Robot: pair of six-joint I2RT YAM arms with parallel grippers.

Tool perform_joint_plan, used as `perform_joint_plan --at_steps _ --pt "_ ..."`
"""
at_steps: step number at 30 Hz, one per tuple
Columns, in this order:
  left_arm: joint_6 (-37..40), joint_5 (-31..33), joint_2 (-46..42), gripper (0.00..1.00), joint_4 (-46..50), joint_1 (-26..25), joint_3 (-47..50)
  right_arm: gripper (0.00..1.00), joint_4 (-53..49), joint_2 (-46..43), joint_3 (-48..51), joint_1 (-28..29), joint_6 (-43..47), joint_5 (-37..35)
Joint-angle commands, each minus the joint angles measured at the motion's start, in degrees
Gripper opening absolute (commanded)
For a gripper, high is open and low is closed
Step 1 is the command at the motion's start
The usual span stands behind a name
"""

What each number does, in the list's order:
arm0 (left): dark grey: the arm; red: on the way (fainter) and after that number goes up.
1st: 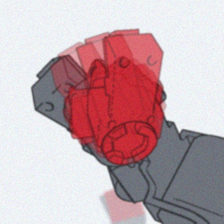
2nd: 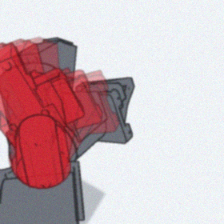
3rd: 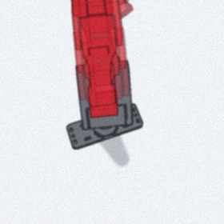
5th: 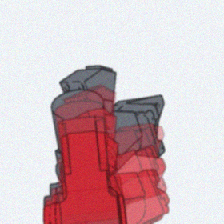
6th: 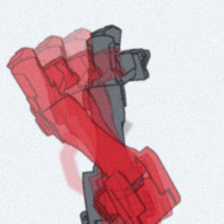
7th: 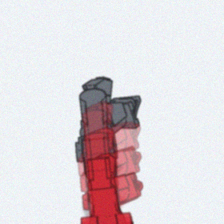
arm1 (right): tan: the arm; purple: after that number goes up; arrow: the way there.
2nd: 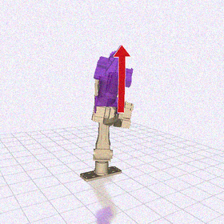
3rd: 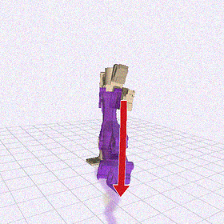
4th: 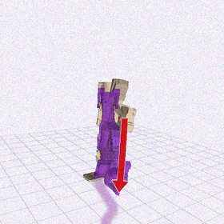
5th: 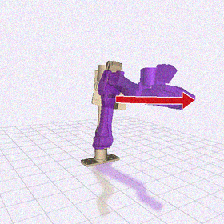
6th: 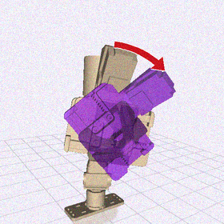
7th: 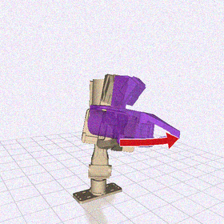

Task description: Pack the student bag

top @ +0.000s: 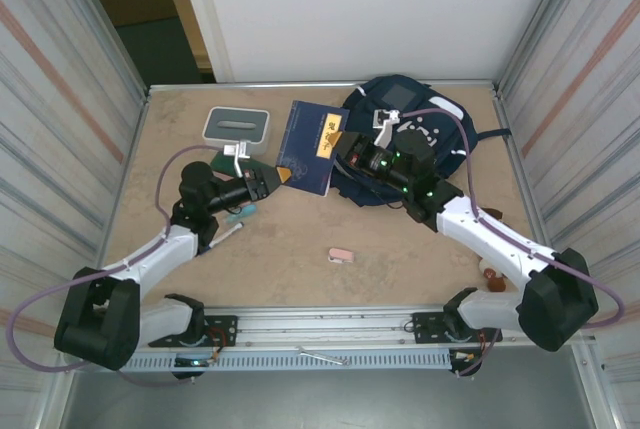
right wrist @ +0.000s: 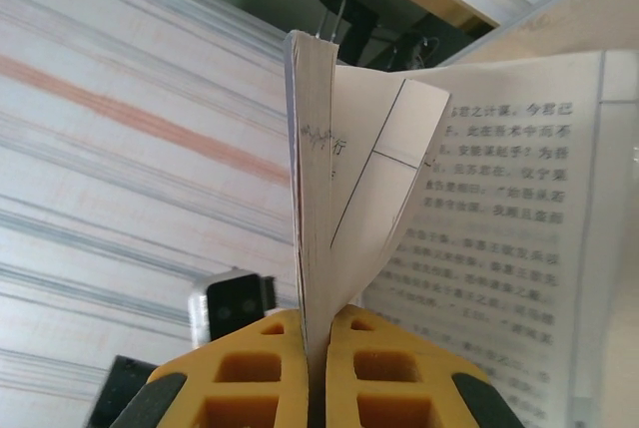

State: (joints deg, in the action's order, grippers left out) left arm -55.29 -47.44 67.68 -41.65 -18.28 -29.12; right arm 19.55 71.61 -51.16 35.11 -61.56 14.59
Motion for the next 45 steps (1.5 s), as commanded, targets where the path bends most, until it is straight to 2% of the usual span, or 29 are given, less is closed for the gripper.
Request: perform_joint_plan --at_steps 1,3,4,7,9,12,14,19,21,25,31,36,38,40,45 --pt "2.2 0.1 -0.4 0.12 -2.6 -0.1 -1.2 0.0 2.1 0.5 0.6 -1.2 -1.2 1.2" --pt "3.2 0.7 -0.8 0.03 -1.2 -0.1 -0.9 0.0 -1.6 0.5 0.9 -2.4 1.1 0.4" --pt "3.7 1.1 -1.2 0.0 -0.1 0.0 -0.8 0.03 -4.7 0.4 0.5 -3.2 2.8 0.1" --pt "6.4 4.0 -3.1 0.0 7.4 0.8 -0.6 0.37 -21.0 0.5 -3.0 -6.8 12.6 -2.4" --pt "10.8 7.0 -5.2 0.0 16.2 1.1 -1.6 0.53 -31.0 0.6 -5.2 -8.2 24.5 -7.1" --pt "16.5 10.8 -7.7 0.0 26.4 1.4 -3.3 0.63 -38.2 2.1 -6.6 -7.7 41.5 -13.9" --pt "18.1 12.1 -8.8 0.0 30.2 2.3 -3.7 0.66 -41.0 4.8 -7.7 -7.7 49.6 -14.5" --pt "18.2 13.5 -9.2 0.0 34.5 4.5 -3.7 0.68 -45.0 16.3 -14.5 -5.4 61.0 -16.8" --pt "18.4 13.4 -9.0 0.0 35.4 4.7 -4.0 0.67 -45.2 21.3 -17.9 -4.7 62.7 -18.6" --pt "19.2 13.9 -9.7 0.0 37.1 4.8 -4.4 0.62 -45.8 29.5 -23.7 -4.6 65.2 -17.7" --pt "20.5 14.5 -9.8 0.0 39.5 5.0 -4.9 0.43 -47.4 36.8 -29.4 -4.4 67.1 -18.1" --pt "20.4 12.7 -8.6 0.0 39.3 5.0 -4.9 0.24 -47.4 36.7 -29.4 -4.4 67.2 -15.6" --pt "20.1 12.1 -8.4 0.0 39.0 4.9 -4.9 0.09 -48.0 36.2 -29.6 -4.4 67.2 -15.0" --pt "20.0 10.8 -8.1 0.0 38.8 4.9 -5.1 0.0 -49.3 34.8 -30.1 -4.6 67.1 -15.1" --pt "19.6 5.6 -5.3 0.0 37.9 2.7 -7.4 0.0 -50.9 26.4 -31.6 -5.8 65.8 -15.1"
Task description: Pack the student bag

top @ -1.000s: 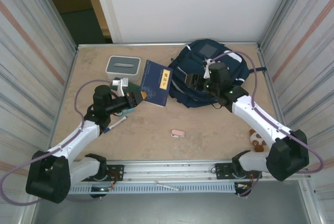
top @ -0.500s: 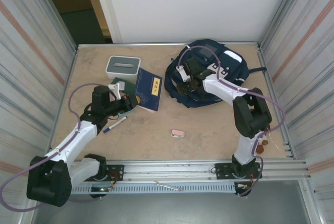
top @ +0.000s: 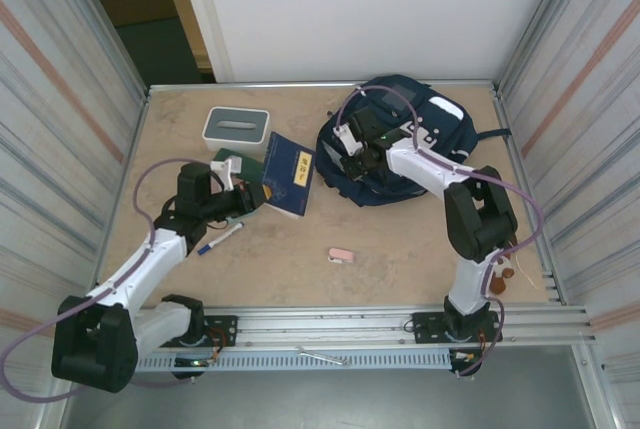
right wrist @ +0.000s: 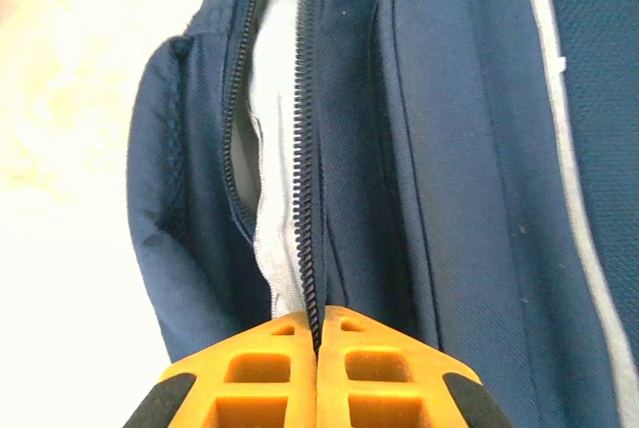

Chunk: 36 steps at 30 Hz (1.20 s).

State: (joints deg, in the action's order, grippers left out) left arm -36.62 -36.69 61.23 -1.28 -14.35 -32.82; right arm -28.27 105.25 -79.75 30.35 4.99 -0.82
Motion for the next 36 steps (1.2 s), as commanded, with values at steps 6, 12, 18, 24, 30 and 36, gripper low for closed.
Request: perform_joint_plan --at_steps 6,12,18,24,30,36 --pt "-3.3 -8.4 8.8 0.0 -5.8 -7.5 -9.1 0.0 -6.8 -12.0 -9.7 -3.5 -1.9 -0.5" --pt "-9.1 -8.3 19.6 0.0 -9.8 -13.4 -16.1 0.0 -8.0 -11.9 -16.1 -7.1 -3.4 0.8" --pt "-19.1 -8.4 31.6 0.0 -19.9 -16.5 -23.5 0.0 -7.6 -11.4 -19.0 -8.7 -3.7 3.9" --pt "-29.3 -6.4 41.9 0.0 -27.5 -17.1 -30.6 0.0 -6.2 -10.6 -19.2 -9.4 -4.0 5.7" --pt "-33.6 -4.4 50.5 0.0 -29.0 -17.4 -39.0 0.0 -5.4 -9.9 -20.0 -9.5 -4.0 6.7" --pt "-34.0 -3.4 58.3 0.0 -26.6 -18.3 -48.7 0.0 -5.0 -9.3 -20.4 -9.5 -4.1 7.6"
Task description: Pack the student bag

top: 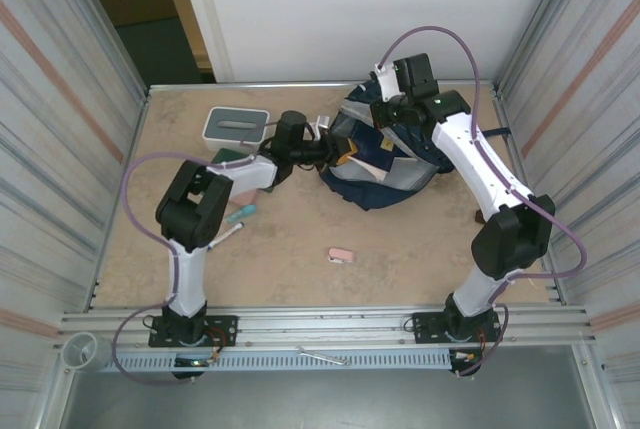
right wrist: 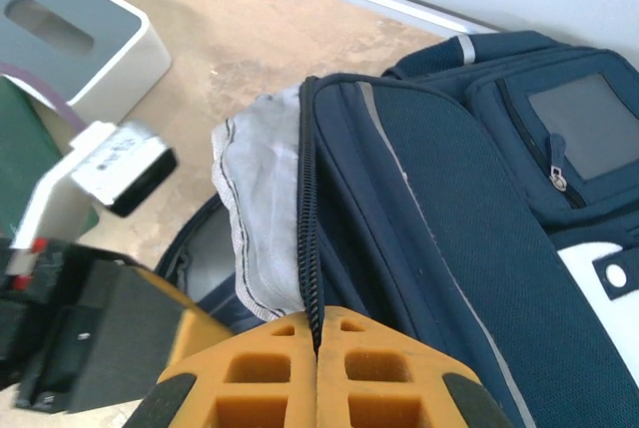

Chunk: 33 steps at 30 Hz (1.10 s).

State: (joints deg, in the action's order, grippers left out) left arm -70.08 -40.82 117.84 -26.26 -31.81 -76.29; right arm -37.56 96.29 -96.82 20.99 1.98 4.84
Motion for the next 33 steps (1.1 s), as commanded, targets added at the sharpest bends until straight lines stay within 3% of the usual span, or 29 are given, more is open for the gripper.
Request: perform_joint_plan --at_steps 1,9,14,17,20,26,33 --pt "0.0 1.7 3.2 0.0 -0.6 -1.0 -6.4 0.0 4.4 -0.3 -3.3 -0.2 -1.2 2.3" --pt "6.5 7.3 14.6 0.05 9.8 -2.6 -19.9 0.0 5.3 1.5 -3.7 -0.1 -1.9 12.1" --pt "7.3 12.0 19.3 0.06 11.4 -3.2 -26.2 0.0 5.7 3.3 -3.9 -0.2 -2.6 17.8" --pt "9.1 15.9 22.3 0.11 12.9 -3.9 -30.8 0.0 5.8 4.2 -3.7 -0.2 -3.3 19.1" --pt "11.1 15.1 24.0 0.24 15.0 -3.9 -33.4 0.0 5.7 4.3 -2.5 -0.4 -3.5 18.9" --pt "19.6 12.8 9.8 0.53 10.9 -1.8 -14.5 0.0 8.3 1.0 4.5 -2.7 -5.1 19.4" --pt "26.0 8.7 -14.2 0.62 6.4 2.0 13.4 0.01 11.8 -2.5 14.9 -3.7 -9.4 21.9"
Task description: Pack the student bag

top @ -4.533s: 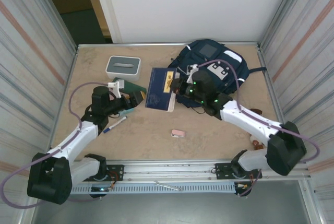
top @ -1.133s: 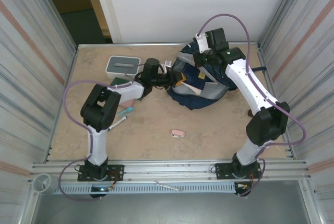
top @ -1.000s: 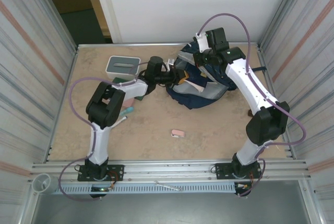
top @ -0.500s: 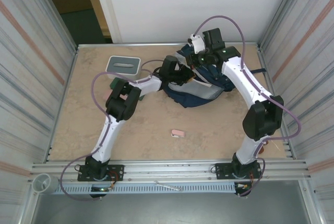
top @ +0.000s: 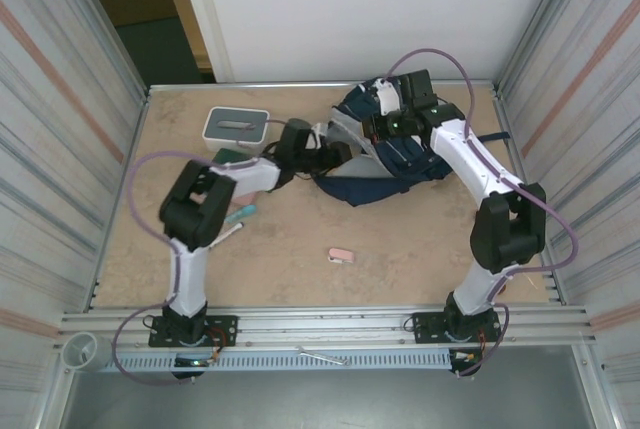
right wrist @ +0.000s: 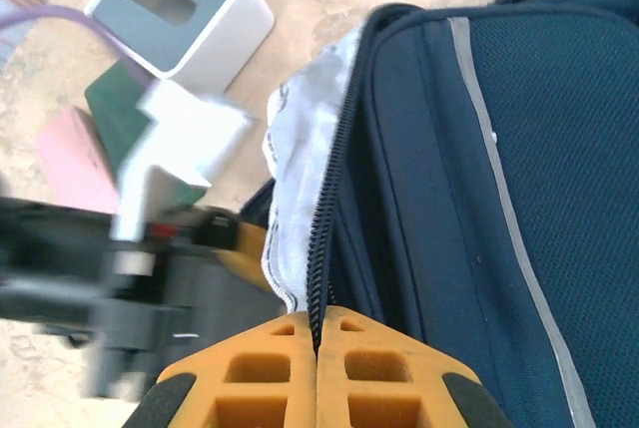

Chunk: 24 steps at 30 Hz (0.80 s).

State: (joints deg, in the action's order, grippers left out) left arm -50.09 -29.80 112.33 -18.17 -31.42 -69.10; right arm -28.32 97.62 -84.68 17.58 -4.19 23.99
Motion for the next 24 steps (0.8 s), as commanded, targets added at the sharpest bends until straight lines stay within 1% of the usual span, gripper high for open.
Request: perform_joint_plan --at_steps 1,2,4,6,7,9,12,15,17,19,20,22,24 --pt "8.0 -2.1 -12.2 0.62 -0.3 2.3 9.4 0.03 3.2 -4.5 5.2 -0.3 -4.4 3.4" --pt "10.2 -0.9 -16.1 0.62 1.9 3.1 12.3 0.08 3.6 -5.0 7.5 -0.3 -5.5 4.0" --pt "14.2 3.6 -22.0 0.64 6.9 4.4 16.5 0.24 3.5 -6.5 11.7 -0.2 -7.4 5.4" --pt "17.9 7.6 -26.0 0.67 10.6 5.5 19.0 0.37 2.8 -8.5 15.4 -0.3 -8.4 6.3" --pt "19.4 8.8 -27.2 0.68 12.2 6.0 19.4 0.41 2.7 -10.1 17.5 -0.6 -8.7 6.2" --pt "21.2 8.7 -27.8 0.69 14.5 6.8 18.6 0.47 3.0 -13.1 20.7 -1.7 -9.4 4.2" --pt "23.1 7.3 -25.7 0.7 16.4 6.8 15.7 0.54 3.6 -15.4 23.2 -5.7 -12.1 0.4" --pt "23.7 6.4 -20.8 0.7 18.0 6.9 11.3 0.57 3.8 -15.7 24.7 -9.9 -16.9 -8.3" --pt "24.4 7.2 -17.2 0.71 19.5 6.9 8.3 0.59 5.8 -15.8 27.2 -14.2 -20.6 -11.6" --pt "24.8 8.1 -13.0 0.71 21.4 6.8 4.9 0.63 10.0 -14.9 30.3 -19.3 -24.6 -9.6" --pt "24.8 7.9 -11.3 0.71 22.0 6.7 3.7 0.7 11.8 -13.8 31.0 -20.7 -26.2 -8.6" --pt "24.3 6.2 -7.5 0.71 22.6 6.1 1.3 0.74 14.1 -10.4 30.8 -21.6 -28.2 -7.6" --pt "24.0 4.8 -4.8 0.71 22.8 4.6 0.1 0.76 15.4 -6.6 29.1 -21.4 -29.6 -6.4"
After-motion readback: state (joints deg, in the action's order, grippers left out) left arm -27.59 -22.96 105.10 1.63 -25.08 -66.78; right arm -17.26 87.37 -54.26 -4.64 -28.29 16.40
